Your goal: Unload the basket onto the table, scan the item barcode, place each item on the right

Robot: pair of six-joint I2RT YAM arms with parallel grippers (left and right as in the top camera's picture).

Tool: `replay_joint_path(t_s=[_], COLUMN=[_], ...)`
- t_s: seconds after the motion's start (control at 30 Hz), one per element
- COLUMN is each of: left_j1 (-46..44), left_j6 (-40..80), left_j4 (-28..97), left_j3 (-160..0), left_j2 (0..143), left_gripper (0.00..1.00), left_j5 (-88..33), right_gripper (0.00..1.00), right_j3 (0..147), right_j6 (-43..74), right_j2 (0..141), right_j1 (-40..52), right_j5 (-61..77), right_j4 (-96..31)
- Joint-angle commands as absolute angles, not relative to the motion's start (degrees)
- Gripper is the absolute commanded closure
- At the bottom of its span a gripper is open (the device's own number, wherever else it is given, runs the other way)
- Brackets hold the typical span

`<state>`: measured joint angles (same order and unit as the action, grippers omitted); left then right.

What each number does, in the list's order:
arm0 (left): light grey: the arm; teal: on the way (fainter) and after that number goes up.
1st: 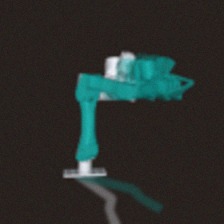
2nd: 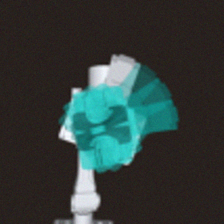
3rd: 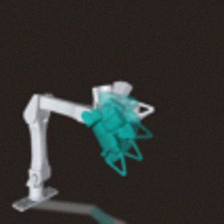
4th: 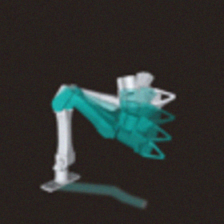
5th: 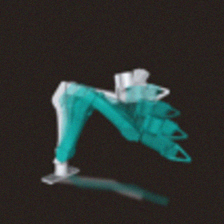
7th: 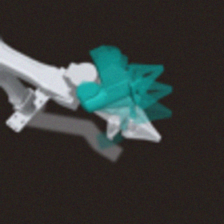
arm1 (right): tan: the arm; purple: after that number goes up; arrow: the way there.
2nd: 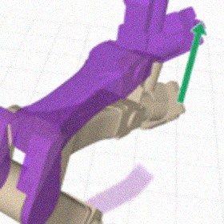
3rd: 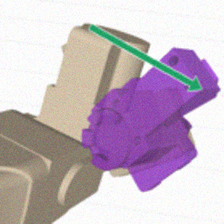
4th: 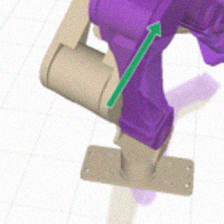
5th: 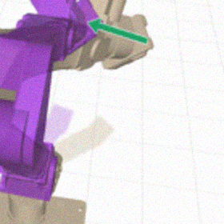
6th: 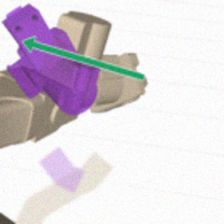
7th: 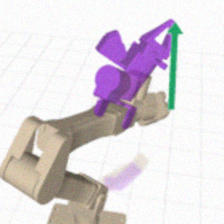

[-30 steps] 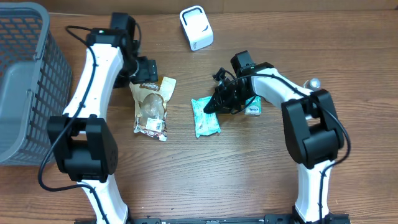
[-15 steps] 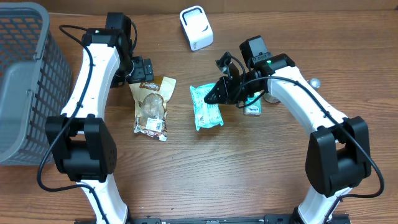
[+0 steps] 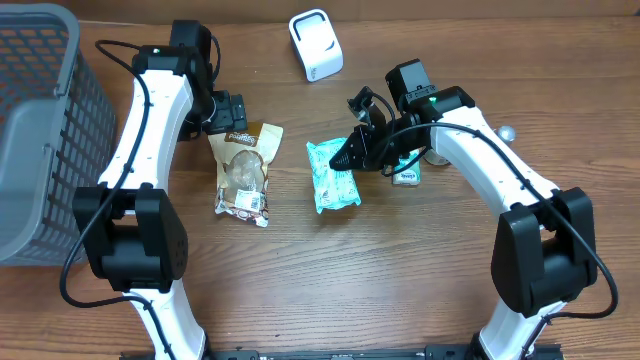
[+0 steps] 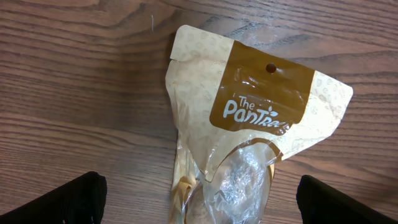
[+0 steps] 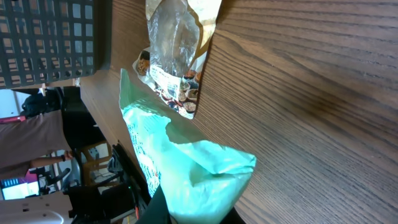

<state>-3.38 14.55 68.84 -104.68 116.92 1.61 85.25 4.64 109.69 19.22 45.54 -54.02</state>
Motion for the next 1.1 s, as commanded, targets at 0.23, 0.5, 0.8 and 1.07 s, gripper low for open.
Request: replay_joint_path(t_s=[0.23, 0.5, 0.8, 1.07], left_j1=[-3.55, -3.55, -3.55, -3.55], left_j6=[13.72, 13.72, 13.72, 13.72], left_j4=[68.93, 68.93, 68.93, 68.93], left_j3=[-105.49, -105.49, -105.49, -105.49], left_j2=[116.99, 116.99, 116.99, 116.97], left_gripper=[0.0, 0.01, 0.0, 0.0], left_j5=[2.31, 2.31, 2.31, 2.31], right_gripper=[0.96, 0.96, 0.96, 0.96], right_j3=[85.52, 85.52, 85.52, 85.52], right_j6=[4.21, 4.21, 4.23, 6.61], right_j2=[108.92, 108.92, 108.99, 108.99], right_j1=[19.38, 19.38, 19.44, 19.44], right_j5=[40.14, 38.0, 38.0, 41.06], right_j4=[-53.84, -54.57, -52.69, -52.38])
